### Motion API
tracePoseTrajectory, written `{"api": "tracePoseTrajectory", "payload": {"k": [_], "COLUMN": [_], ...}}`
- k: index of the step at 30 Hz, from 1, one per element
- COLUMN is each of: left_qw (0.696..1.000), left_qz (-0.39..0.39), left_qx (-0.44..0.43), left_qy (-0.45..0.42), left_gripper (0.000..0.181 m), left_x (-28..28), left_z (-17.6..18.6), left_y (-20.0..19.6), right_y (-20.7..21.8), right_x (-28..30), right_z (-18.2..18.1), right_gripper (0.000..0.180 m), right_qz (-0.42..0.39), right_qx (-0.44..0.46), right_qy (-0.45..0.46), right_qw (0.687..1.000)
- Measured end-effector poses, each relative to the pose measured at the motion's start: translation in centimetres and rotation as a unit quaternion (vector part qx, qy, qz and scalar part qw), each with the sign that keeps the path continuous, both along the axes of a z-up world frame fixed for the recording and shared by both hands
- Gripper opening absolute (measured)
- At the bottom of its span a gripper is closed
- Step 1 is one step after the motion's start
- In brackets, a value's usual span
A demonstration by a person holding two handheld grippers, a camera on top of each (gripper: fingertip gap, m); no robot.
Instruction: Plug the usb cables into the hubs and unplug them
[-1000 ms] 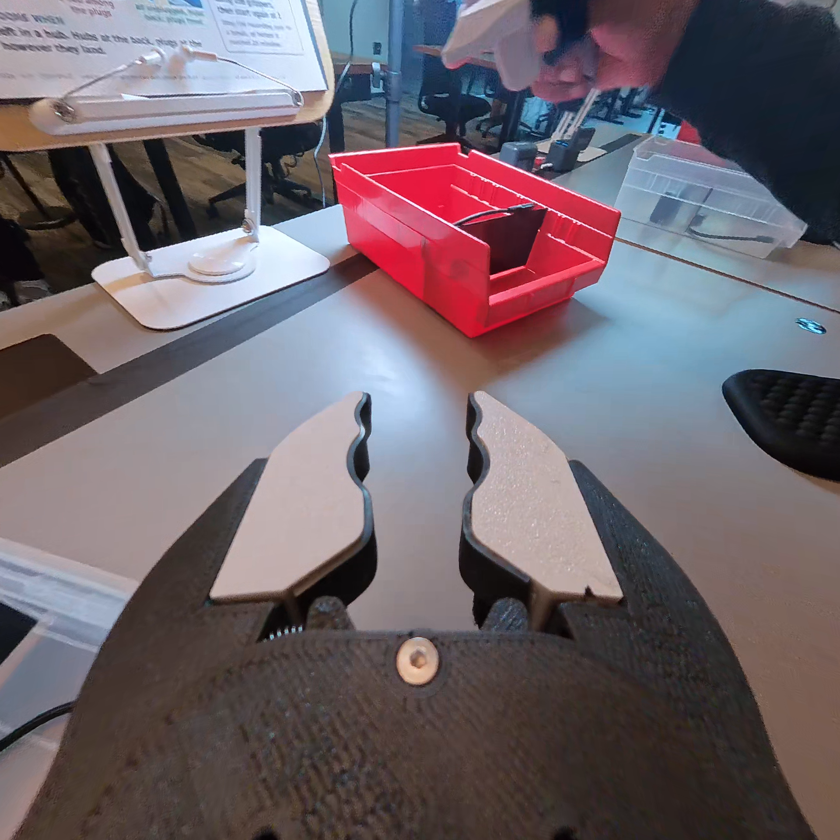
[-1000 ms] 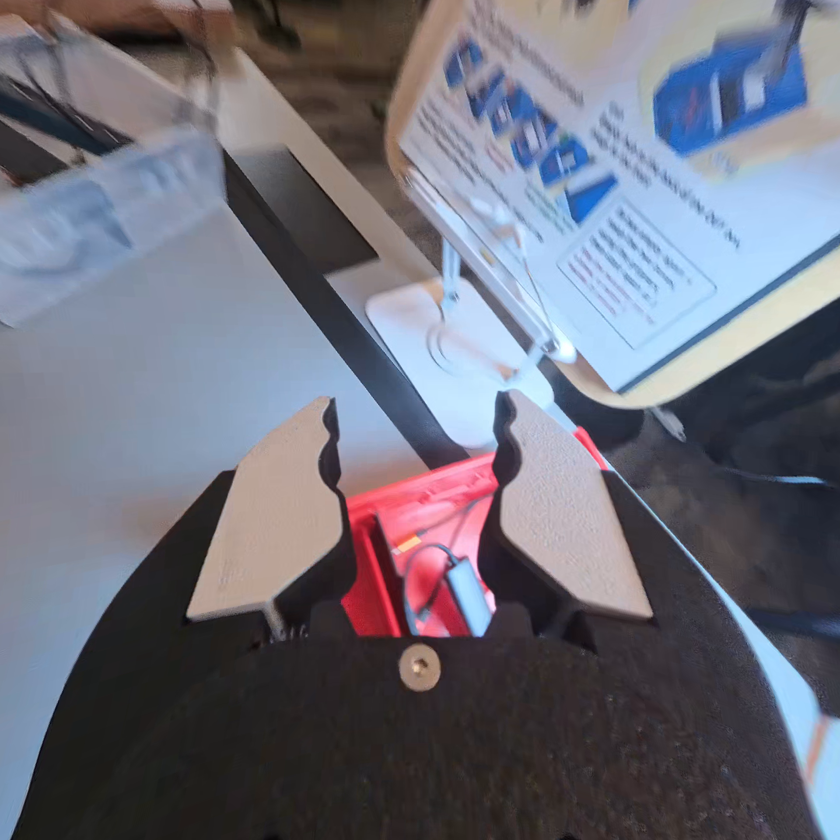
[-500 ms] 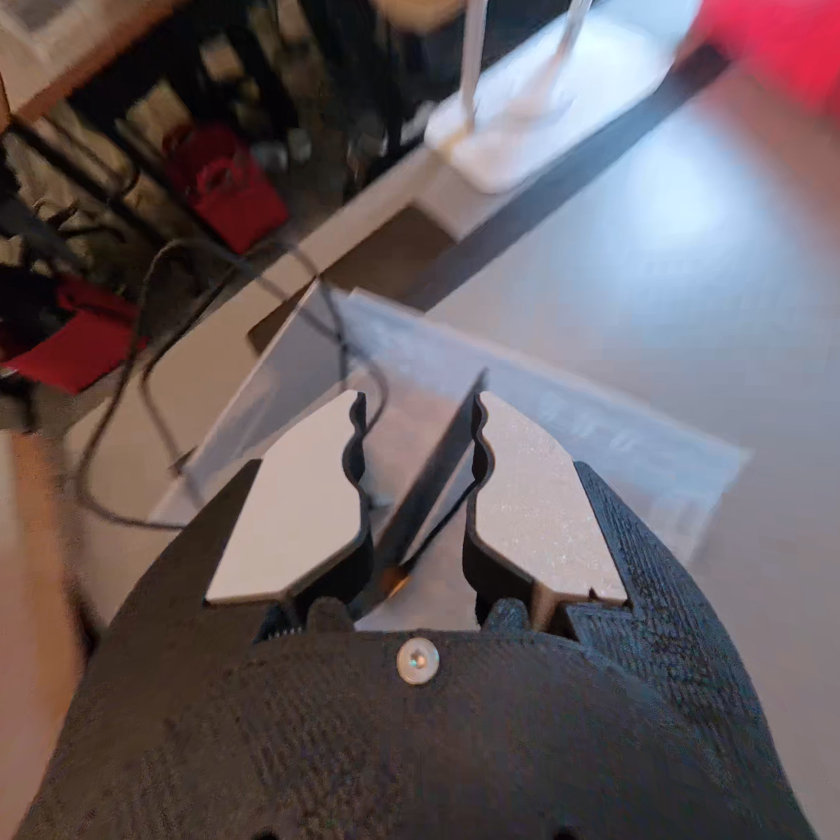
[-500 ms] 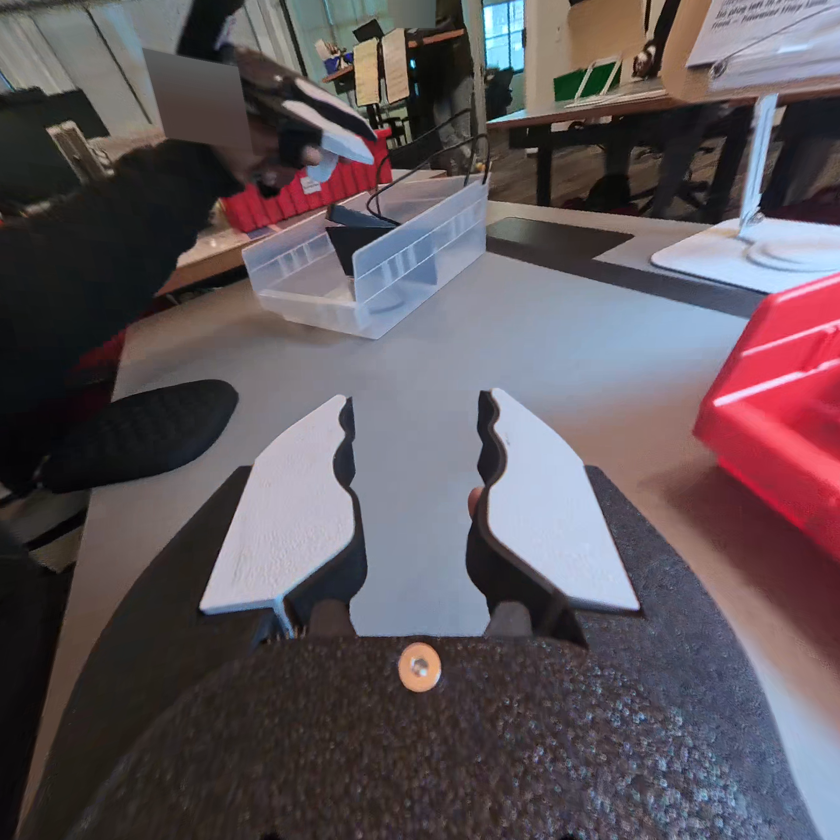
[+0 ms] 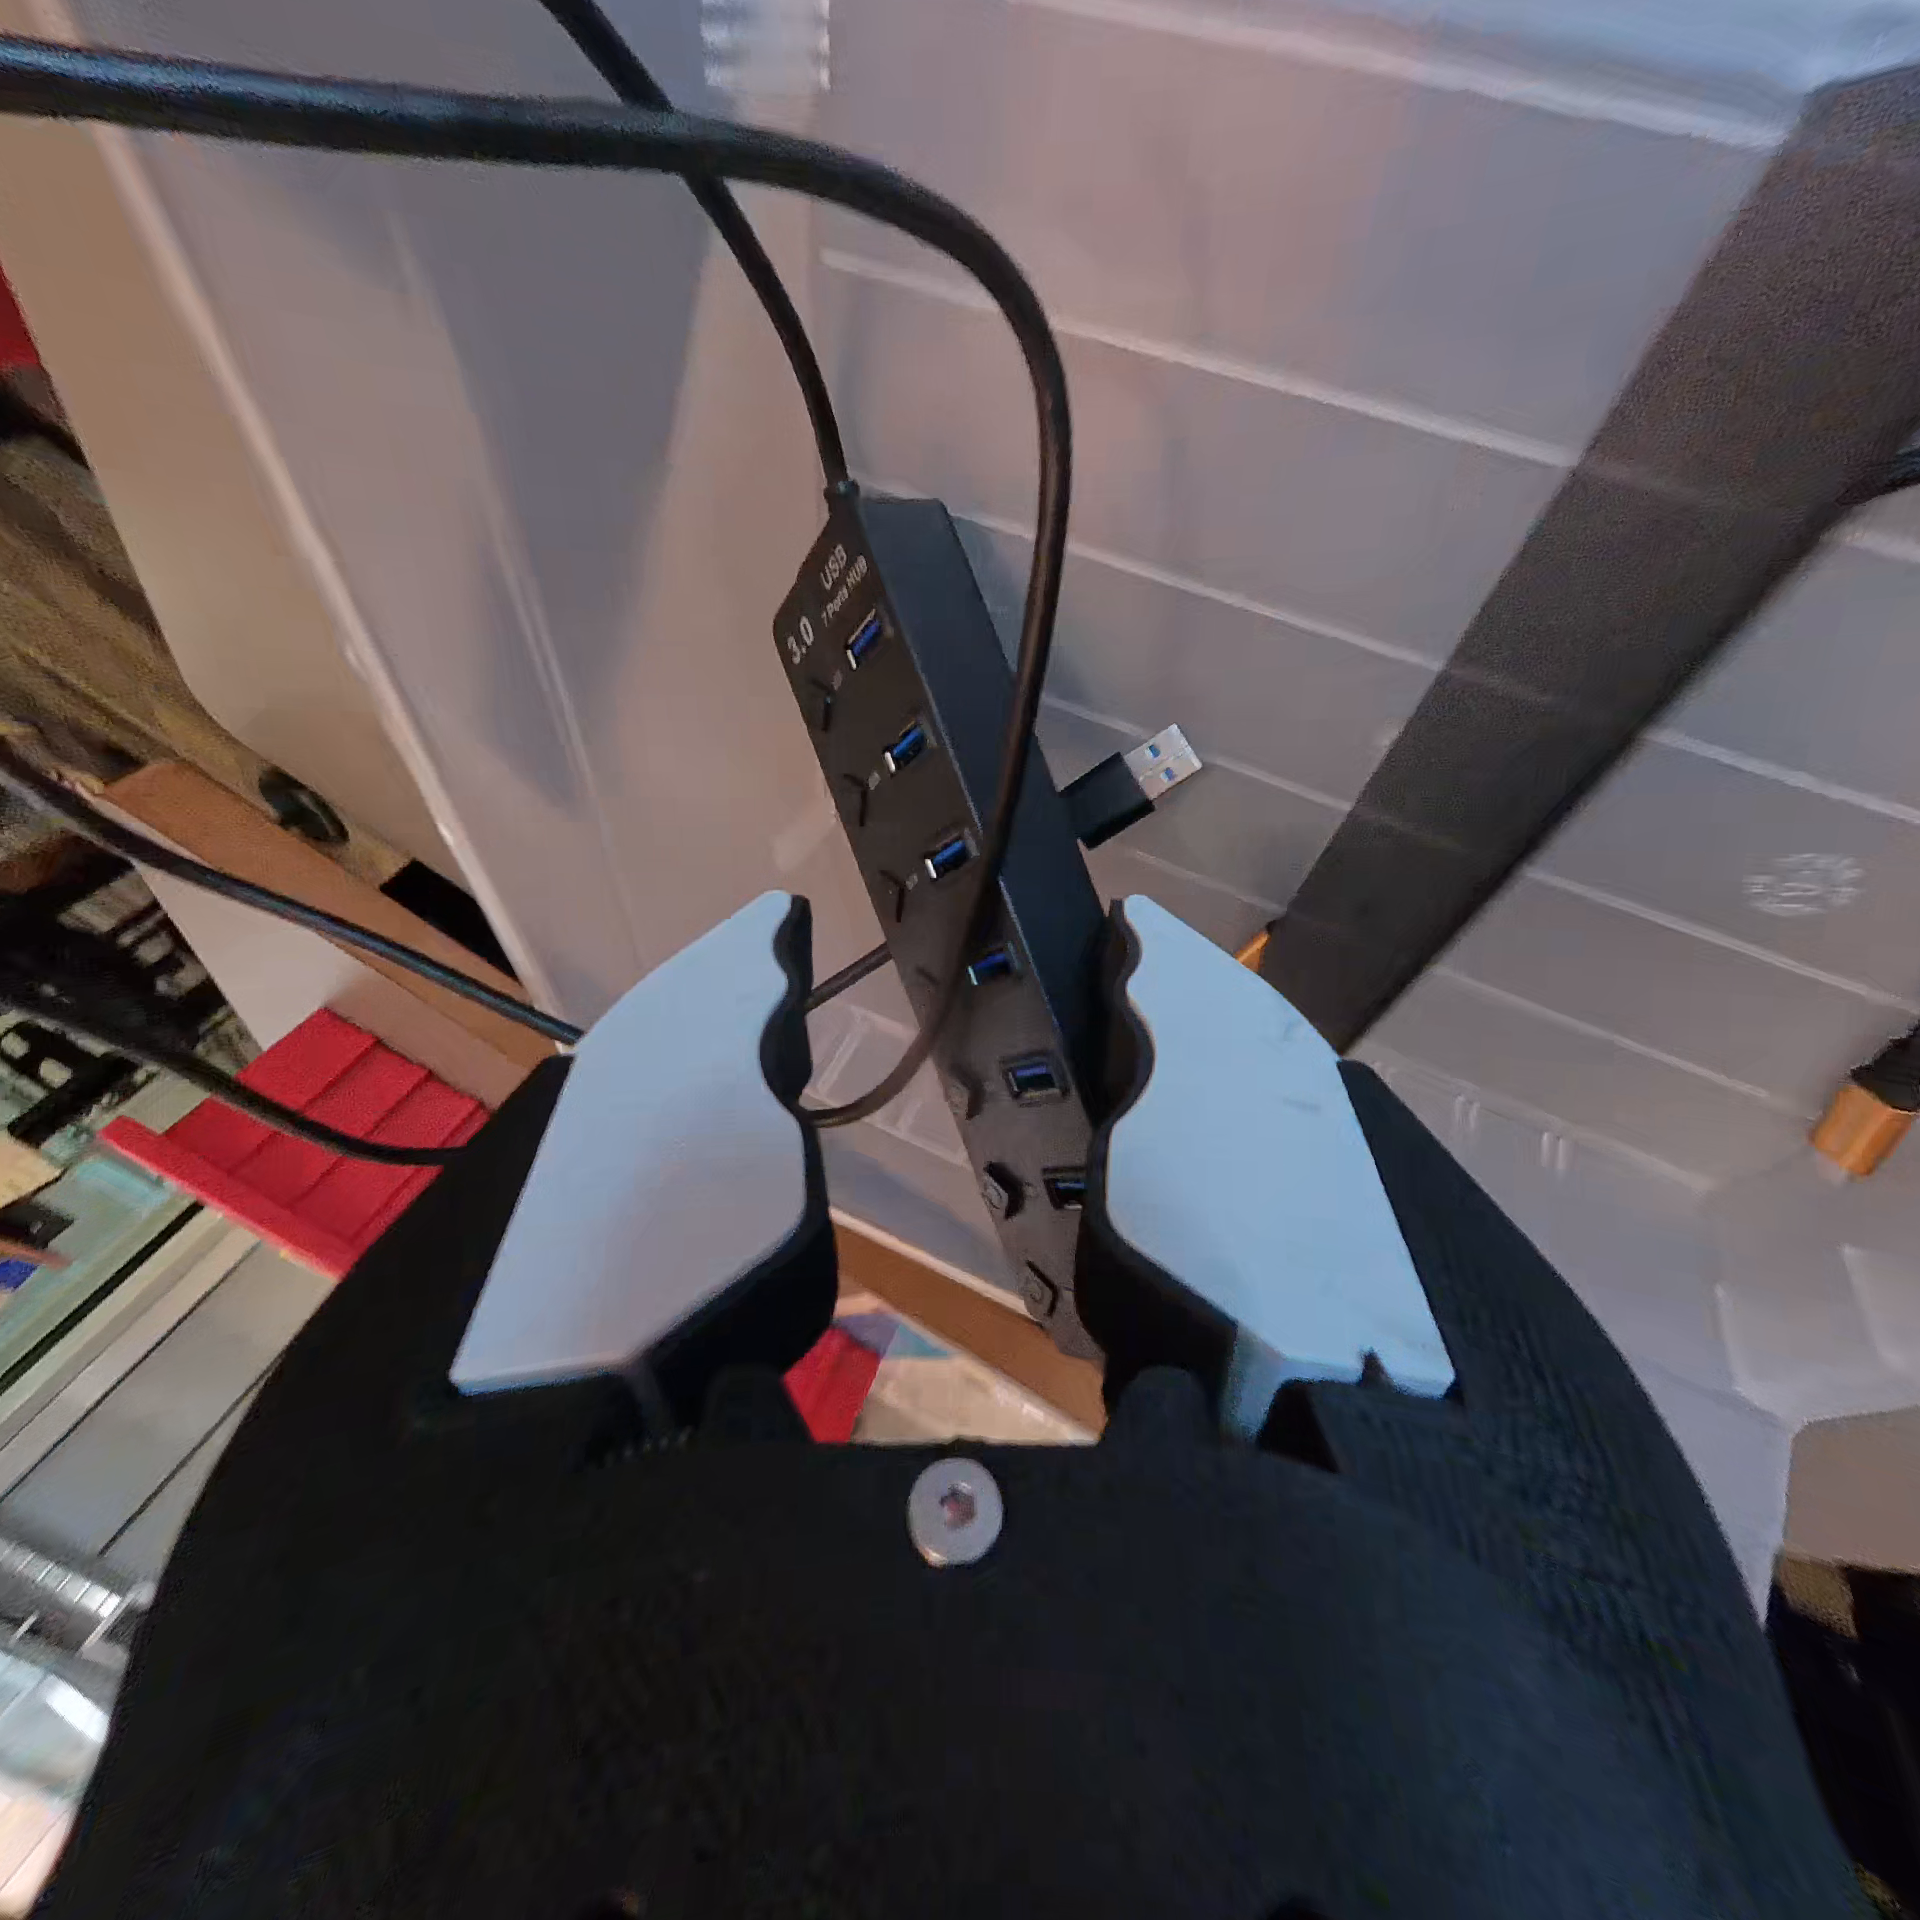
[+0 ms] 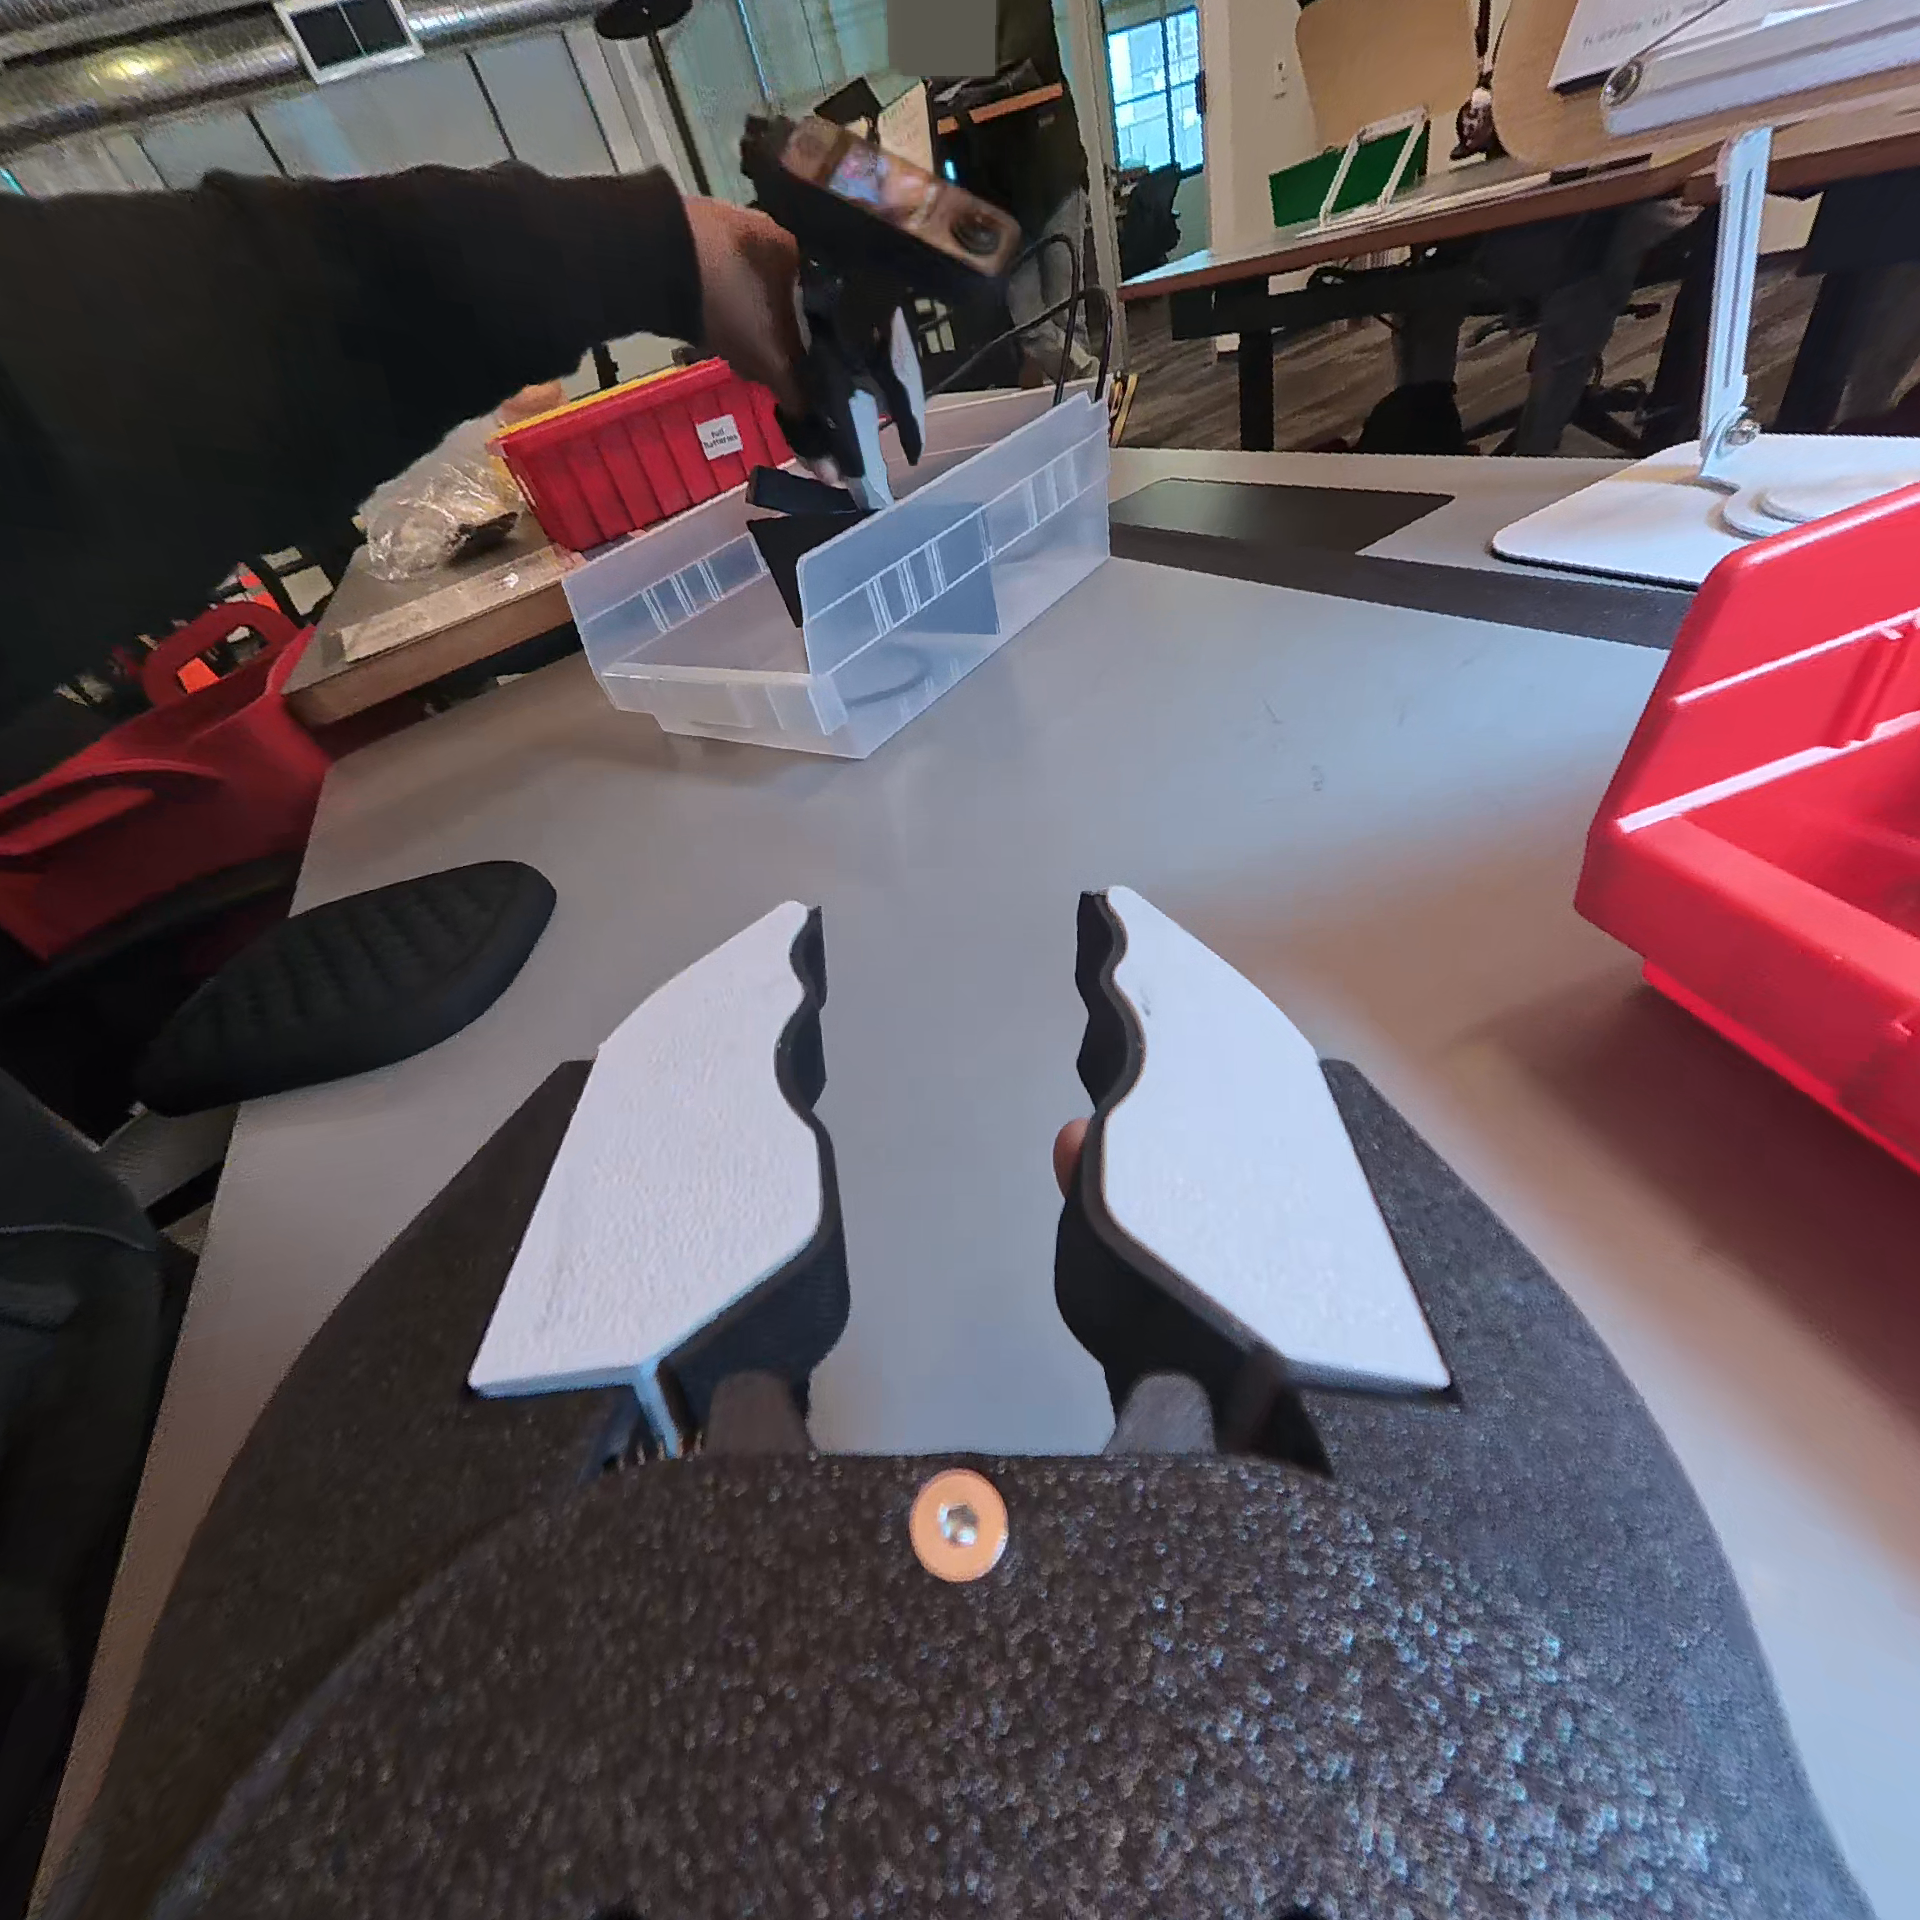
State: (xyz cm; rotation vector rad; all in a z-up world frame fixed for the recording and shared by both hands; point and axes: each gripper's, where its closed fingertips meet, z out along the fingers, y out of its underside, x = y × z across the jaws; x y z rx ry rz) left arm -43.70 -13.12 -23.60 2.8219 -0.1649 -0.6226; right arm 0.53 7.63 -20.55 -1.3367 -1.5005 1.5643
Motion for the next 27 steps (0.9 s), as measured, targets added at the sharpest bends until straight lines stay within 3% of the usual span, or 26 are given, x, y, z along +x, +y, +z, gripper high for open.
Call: {"api": "tracePoseTrajectory", "payload": {"k": [6, 11, 13, 18, 22, 27], "left_qw": [0.994, 0.989, 0.989, 0.990, 0.961, 0.907], "left_qz": [0.051, -0.021, -0.056, -0.039, -0.098, -0.220], "left_qx": [-0.097, -0.129, -0.096, 0.108, 0.250, 0.346], "left_qy": [-0.010, 0.069, 0.102, 0.082, 0.067, 0.094], "left_gripper": [0.060, 0.031, 0.028, 0.027, 0.026, 0.026], "left_x": [-0.8, -2.2, -2.5, 0.6, 7.3, 16.9], "left_z": [-2.5, -1.4, 1.3, 11.4, 20.3, 29.3], "left_y": [-1.2, -0.5, 0.2, 1.7, 4.0, 7.1], "right_y": [0.7, 1.1, 1.1, 0.6, 0.5, 0.7], "right_x": [0.1, 0.2, 0.3, 0.6, 0.6, 0.5], "right_z": [-0.2, -0.1, 0.1, 0.8, 1.5, 2.8], "right_gripper": [0.045, 0.042, 0.041, 0.040, 0.038, 0.037], "right_qz": [-0.002, -0.006, -0.005, 0.001, -0.003, -0.017], "right_qx": [-0.013, -0.019, -0.011, 0.017, 0.053, 0.066], "right_qy": [-0.008, -0.007, -0.004, 0.012, 0.031, 0.056], "right_qw": [1.000, 1.000, 1.000, 1.000, 0.998, 0.996]}}
